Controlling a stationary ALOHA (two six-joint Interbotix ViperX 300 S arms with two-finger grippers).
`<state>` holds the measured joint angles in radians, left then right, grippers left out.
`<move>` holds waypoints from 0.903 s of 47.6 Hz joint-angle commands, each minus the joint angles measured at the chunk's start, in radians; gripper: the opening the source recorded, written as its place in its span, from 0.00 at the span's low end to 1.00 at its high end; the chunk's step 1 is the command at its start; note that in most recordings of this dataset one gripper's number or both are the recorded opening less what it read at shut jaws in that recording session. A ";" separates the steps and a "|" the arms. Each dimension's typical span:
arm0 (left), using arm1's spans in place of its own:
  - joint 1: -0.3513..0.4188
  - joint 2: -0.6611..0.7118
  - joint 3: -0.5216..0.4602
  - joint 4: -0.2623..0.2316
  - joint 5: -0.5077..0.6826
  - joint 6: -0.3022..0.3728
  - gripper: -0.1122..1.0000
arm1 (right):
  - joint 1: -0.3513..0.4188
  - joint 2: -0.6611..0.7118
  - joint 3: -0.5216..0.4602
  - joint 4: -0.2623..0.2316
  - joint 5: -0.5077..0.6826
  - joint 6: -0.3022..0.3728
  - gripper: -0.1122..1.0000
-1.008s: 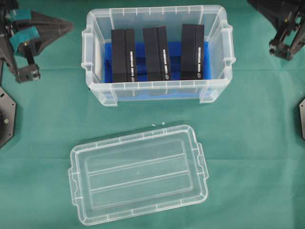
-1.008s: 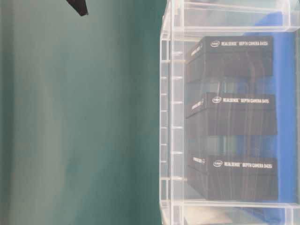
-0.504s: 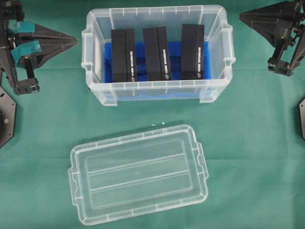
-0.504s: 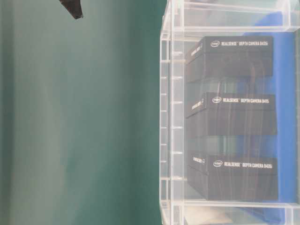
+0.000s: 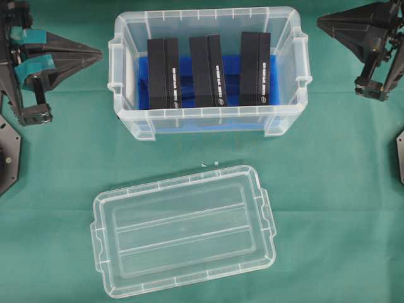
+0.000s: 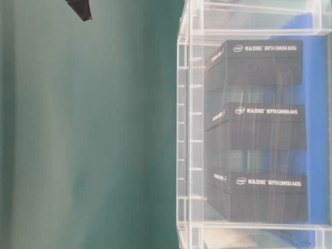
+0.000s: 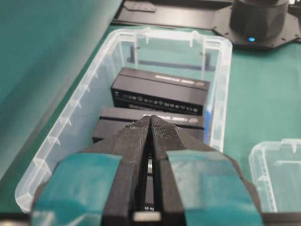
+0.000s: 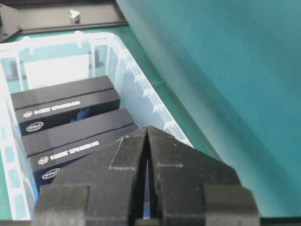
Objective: Clamp the lid of the box with both arms, then lift and open it.
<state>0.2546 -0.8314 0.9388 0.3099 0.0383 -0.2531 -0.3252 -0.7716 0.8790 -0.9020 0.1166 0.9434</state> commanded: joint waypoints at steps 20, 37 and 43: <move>-0.002 0.002 -0.012 -0.002 -0.005 -0.002 0.11 | 0.017 -0.002 -0.012 0.002 -0.003 -0.003 0.10; -0.002 0.002 -0.012 -0.002 -0.005 -0.002 0.11 | 0.023 -0.002 -0.012 0.002 -0.003 -0.003 0.10; -0.002 0.002 -0.012 -0.002 -0.005 -0.002 0.11 | 0.026 -0.002 -0.012 0.002 -0.003 -0.003 0.10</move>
<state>0.2546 -0.8314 0.9388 0.3099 0.0383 -0.2531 -0.3037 -0.7716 0.8790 -0.9004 0.1166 0.9419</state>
